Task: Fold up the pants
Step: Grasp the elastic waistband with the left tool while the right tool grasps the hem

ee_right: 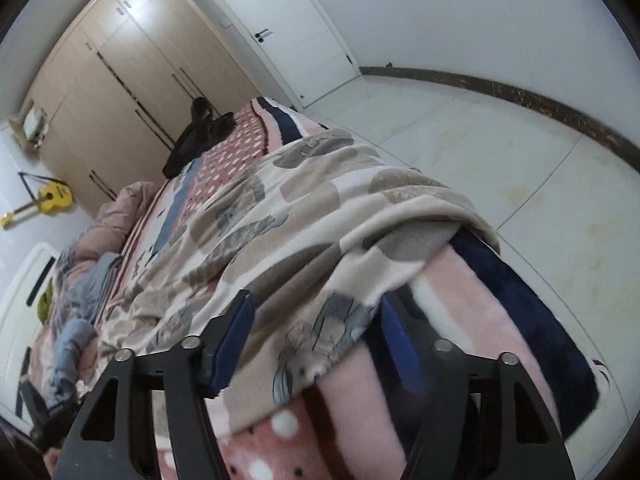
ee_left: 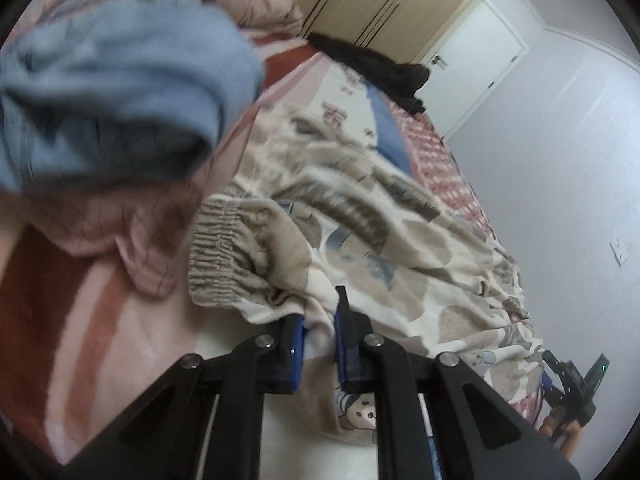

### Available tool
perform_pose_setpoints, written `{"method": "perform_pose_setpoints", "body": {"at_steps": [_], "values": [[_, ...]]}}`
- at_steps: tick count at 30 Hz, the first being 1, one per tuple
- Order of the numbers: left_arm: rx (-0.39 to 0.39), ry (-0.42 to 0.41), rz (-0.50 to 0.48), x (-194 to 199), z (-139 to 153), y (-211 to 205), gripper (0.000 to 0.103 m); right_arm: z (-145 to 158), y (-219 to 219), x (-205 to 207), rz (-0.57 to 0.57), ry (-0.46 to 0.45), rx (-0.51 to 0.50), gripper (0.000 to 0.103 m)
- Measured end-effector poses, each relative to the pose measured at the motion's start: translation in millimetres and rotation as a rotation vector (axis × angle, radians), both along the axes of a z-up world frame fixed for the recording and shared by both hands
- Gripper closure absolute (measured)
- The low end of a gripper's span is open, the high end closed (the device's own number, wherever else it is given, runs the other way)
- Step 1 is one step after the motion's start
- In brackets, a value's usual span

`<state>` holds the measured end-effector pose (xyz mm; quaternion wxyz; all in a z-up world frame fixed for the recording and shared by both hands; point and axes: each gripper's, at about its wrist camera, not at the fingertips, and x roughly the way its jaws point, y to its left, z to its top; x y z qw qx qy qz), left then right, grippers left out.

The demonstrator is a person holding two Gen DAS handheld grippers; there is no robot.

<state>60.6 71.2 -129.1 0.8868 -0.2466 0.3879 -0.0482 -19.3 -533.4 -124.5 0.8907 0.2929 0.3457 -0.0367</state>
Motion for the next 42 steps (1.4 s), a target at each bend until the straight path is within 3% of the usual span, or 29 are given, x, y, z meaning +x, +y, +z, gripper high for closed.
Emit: {"method": "perform_pose_setpoints", "body": {"at_steps": [2, 5, 7, 13, 19, 22, 24, 26, 31, 32, 34, 35, 36, 39, 42], "values": [[0.028, -0.041, -0.005, -4, 15, -3, 0.093, -4, -5, 6, -0.037, 0.008, 0.009, 0.059], [0.056, -0.092, 0.002, -10, 33, -4, 0.093, -3, -12, 8, -0.13, 0.044, 0.023, 0.081], [0.076, -0.118, -0.001, -13, 43, -6, 0.094, 1, -7, 5, -0.155, 0.071, -0.014, 0.08], [0.197, -0.144, -0.017, -19, 60, -24, 0.093, -3, -6, -7, -0.156, 0.09, 0.056, 0.07], [0.235, -0.142, -0.026, -19, 60, -31, 0.094, 4, 1, -11, -0.101, 0.112, 0.083, 0.059], [0.25, -0.141, -0.028, -19, 60, -32, 0.093, 2, 4, -12, -0.07, 0.079, 0.103, 0.043], [0.251, -0.14, -0.028, -19, 59, -33, 0.093, 0, 5, -7, -0.052, 0.057, 0.122, 0.027], [0.256, -0.14, -0.027, -19, 59, -33, 0.093, 0, 6, 2, -0.052, 0.045, 0.117, 0.021], [0.264, -0.137, -0.026, -18, 58, -34, 0.093, -1, 4, 23, -0.088, 0.004, 0.102, 0.021], [0.262, -0.136, -0.027, -18, 58, -34, 0.093, -1, 2, 23, -0.093, -0.002, 0.106, 0.026], [0.263, -0.136, -0.026, -18, 58, -35, 0.093, -1, -2, 20, -0.127, 0.002, 0.095, 0.054], [0.261, -0.136, -0.026, -18, 58, -34, 0.093, -2, -5, 18, -0.149, 0.011, 0.093, 0.077], [0.261, -0.136, -0.026, -18, 58, -34, 0.093, -5, -8, 15, -0.163, 0.015, 0.105, 0.092], [0.259, -0.137, -0.019, -19, 58, -30, 0.094, -9, -18, 1, -0.176, -0.022, 0.176, 0.097], [0.253, -0.146, -0.014, -22, 62, -26, 0.093, 0, -17, -11, -0.172, -0.045, 0.152, 0.099]]}}
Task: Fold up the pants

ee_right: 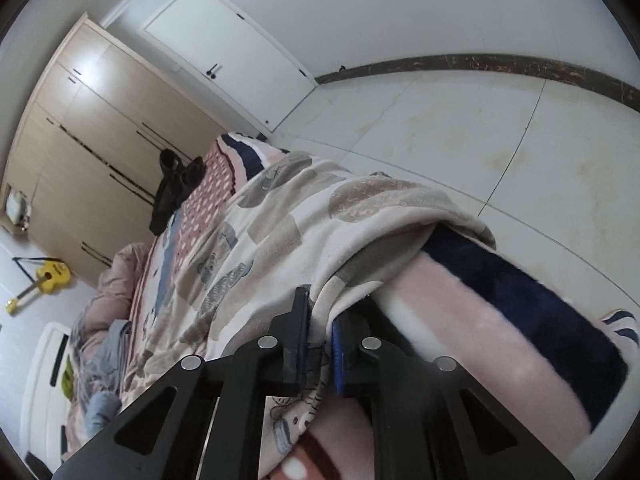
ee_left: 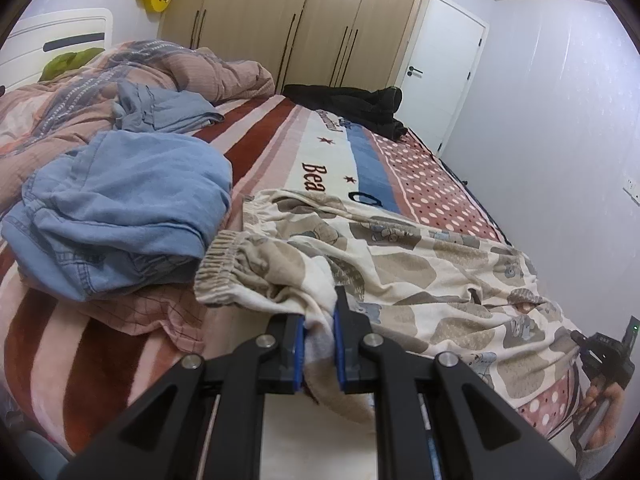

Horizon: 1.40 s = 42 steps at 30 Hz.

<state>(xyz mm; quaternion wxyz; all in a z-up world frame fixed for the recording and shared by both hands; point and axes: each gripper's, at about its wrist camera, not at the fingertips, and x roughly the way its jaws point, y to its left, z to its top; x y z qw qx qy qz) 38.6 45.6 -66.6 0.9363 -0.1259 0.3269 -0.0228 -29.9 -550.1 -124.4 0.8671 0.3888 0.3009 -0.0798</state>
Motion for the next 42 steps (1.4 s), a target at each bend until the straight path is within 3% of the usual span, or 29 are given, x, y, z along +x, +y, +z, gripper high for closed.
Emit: {"method": "perform_pose_setpoints", "body": {"at_steps": [6, 11, 16, 22, 29, 38, 39, 41, 42], "values": [[0.009, -0.021, 0.004, -4, 14, 6, 0.093, 38, 7, -17, 0.051, -0.033, -0.104, 0.1], [0.022, -0.023, -0.016, 12, 31, 8, 0.094, 70, 9, -9, 0.154, 0.033, -0.185, 0.1], [0.09, 0.033, -0.075, 63, 46, 1, 0.093, 99, 3, 36, 0.326, 0.17, -0.252, 0.1], [0.133, 0.151, -0.099, 155, 48, -7, 0.093, 119, 0, 108, 0.465, 0.345, -0.339, 0.1], [0.196, 0.273, -0.07, 232, 15, -17, 0.093, 93, 14, 180, 0.486, 0.414, -0.42, 0.1], [0.194, 0.345, -0.046, 269, -32, -16, 0.089, 48, 13, 219, 0.481, 0.391, -0.389, 0.096], [0.191, 0.348, -0.041, 272, -35, -15, 0.085, 46, 13, 220, 0.482, 0.385, -0.385, 0.096], [0.198, 0.346, -0.023, 276, -37, -14, 0.069, 41, 9, 225, 0.478, 0.372, -0.365, 0.094], [0.211, 0.334, -0.012, 277, -37, -14, 0.053, 39, 8, 226, 0.479, 0.363, -0.352, 0.09]]}}
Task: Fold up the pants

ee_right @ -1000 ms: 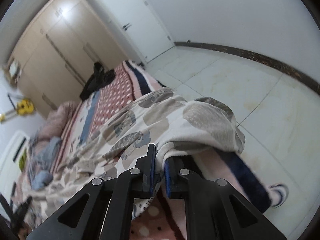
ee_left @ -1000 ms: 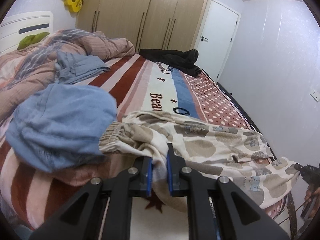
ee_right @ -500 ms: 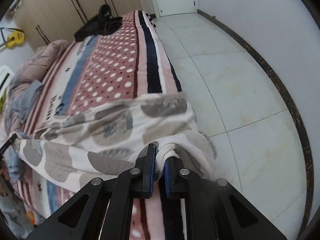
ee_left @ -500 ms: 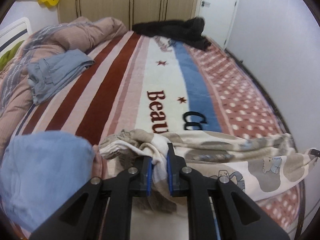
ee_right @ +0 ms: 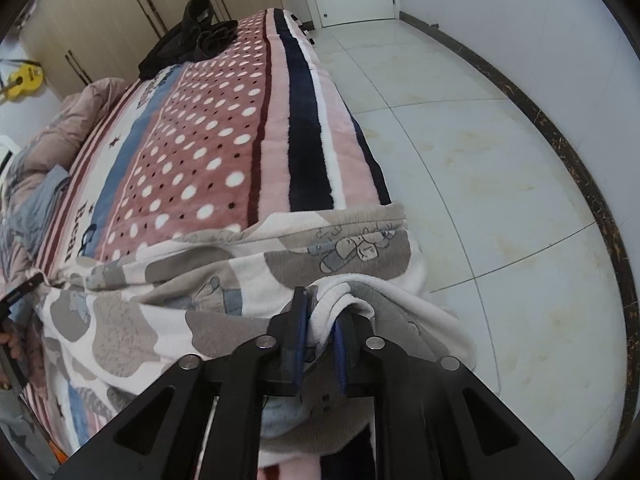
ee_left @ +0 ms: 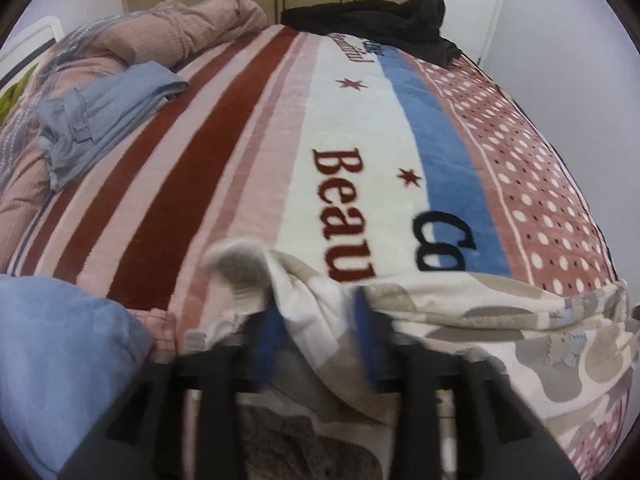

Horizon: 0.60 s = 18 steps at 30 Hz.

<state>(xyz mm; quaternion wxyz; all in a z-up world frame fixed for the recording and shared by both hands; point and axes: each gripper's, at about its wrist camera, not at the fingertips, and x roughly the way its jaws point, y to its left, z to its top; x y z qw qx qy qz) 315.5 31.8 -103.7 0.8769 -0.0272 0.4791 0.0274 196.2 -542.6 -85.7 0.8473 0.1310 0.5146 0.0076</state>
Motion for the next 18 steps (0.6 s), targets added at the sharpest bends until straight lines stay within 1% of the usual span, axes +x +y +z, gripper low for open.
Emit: {"method": "perform_pose_setpoints", "body": {"at_steps": [1, 2, 4, 5, 9, 11, 14, 17, 18], "values": [[0.015, -0.013, 0.003, 0, 1, 1, 0.048, -1, -1, 1, 0.003, -0.006, 0.009, 0.087], [0.022, -0.017, -0.001, 0, 1, 2, 0.048, -2, -1, 2, 0.009, -0.01, 0.013, 0.082], [-0.002, -0.014, -0.006, -2, 5, 6, 0.048, -3, 1, 3, 0.024, -0.01, 0.022, 0.078], [-0.022, -0.025, -0.01, -7, 10, 8, 0.048, -1, 2, 1, 0.024, -0.012, 0.032, 0.076], [-0.034, -0.086, -0.045, -30, 33, 6, 0.048, 15, 12, -19, 0.044, -0.058, 0.068, 0.065], [-0.051, -0.106, -0.102, -46, 44, -2, 0.047, 26, 22, -36, 0.063, -0.094, 0.068, 0.065], [-0.067, -0.109, -0.206, -72, 51, -21, 0.047, 38, 46, -61, 0.133, -0.139, 0.112, 0.065], [-0.126, -0.061, -0.308, -90, 39, -41, 0.047, 36, 79, -82, 0.219, -0.156, 0.155, 0.065], [-0.128, -0.049, -0.32, -92, 34, -45, 0.047, 33, 90, -87, 0.249, -0.151, 0.171, 0.066]]}}
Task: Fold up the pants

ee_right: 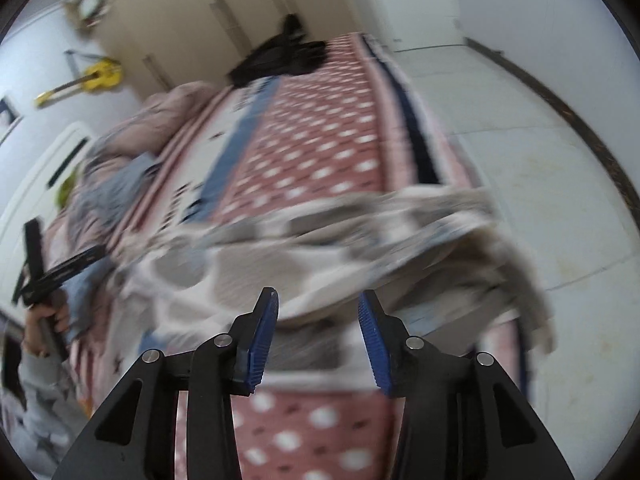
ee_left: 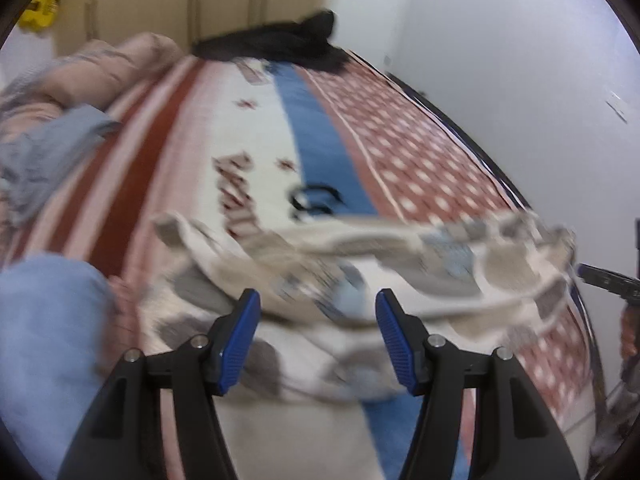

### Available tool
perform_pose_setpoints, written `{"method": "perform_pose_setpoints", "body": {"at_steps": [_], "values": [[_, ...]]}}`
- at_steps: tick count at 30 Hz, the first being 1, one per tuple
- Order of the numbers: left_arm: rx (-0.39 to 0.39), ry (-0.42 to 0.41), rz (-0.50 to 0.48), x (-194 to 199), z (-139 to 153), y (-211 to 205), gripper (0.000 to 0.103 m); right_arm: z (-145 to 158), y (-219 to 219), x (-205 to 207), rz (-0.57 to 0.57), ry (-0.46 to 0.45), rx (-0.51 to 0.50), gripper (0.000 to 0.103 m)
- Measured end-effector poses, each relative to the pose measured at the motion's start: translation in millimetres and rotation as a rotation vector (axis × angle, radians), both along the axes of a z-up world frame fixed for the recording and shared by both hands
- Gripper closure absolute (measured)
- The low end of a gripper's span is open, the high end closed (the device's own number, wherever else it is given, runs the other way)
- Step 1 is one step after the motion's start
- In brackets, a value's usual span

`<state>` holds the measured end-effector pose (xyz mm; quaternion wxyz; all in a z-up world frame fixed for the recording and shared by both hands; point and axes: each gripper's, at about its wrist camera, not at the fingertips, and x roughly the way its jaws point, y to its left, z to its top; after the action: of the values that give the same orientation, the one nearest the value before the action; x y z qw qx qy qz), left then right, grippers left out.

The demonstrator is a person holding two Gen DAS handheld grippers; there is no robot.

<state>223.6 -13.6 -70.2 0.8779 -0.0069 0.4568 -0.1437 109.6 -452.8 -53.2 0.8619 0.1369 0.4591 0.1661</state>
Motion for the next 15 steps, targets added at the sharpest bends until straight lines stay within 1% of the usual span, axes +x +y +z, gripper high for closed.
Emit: {"method": "perform_pose_setpoints", "body": {"at_steps": [1, 2, 3, 5, 6, 8, 10, 13, 15], "values": [[0.014, 0.008, -0.011, -3, -6, -5, 0.047, -4, 10, -2, 0.024, 0.005, 0.009, 0.067], [0.037, 0.014, -0.018, -4, -13, -10, 0.047, -10, 23, -3, 0.062, 0.01, 0.016, 0.072], [0.052, 0.026, -0.022, -4, -21, -13, 0.047, -14, 33, -3, 0.087, 0.014, 0.01, 0.08], [0.041, 0.064, -0.02, -3, -34, -15, 0.048, -29, 54, 1, 0.128, 0.029, -0.02, 0.087], [0.038, 0.073, -0.024, -3, -39, -17, 0.05, -36, 62, 3, 0.14, 0.042, -0.019, 0.089], [0.058, 0.081, -0.034, 0, -47, -21, 0.051, -48, 72, 10, 0.154, 0.066, -0.006, 0.091], [0.073, 0.084, -0.024, 7, -52, -20, 0.051, -57, 79, 18, 0.152, 0.078, -0.018, 0.091], [0.068, 0.084, -0.002, 19, -57, -15, 0.051, -67, 81, 33, 0.142, 0.094, -0.031, 0.093], [0.072, 0.079, 0.007, 29, -58, -14, 0.051, -68, 77, 42, 0.134, 0.093, -0.021, 0.094]]}}
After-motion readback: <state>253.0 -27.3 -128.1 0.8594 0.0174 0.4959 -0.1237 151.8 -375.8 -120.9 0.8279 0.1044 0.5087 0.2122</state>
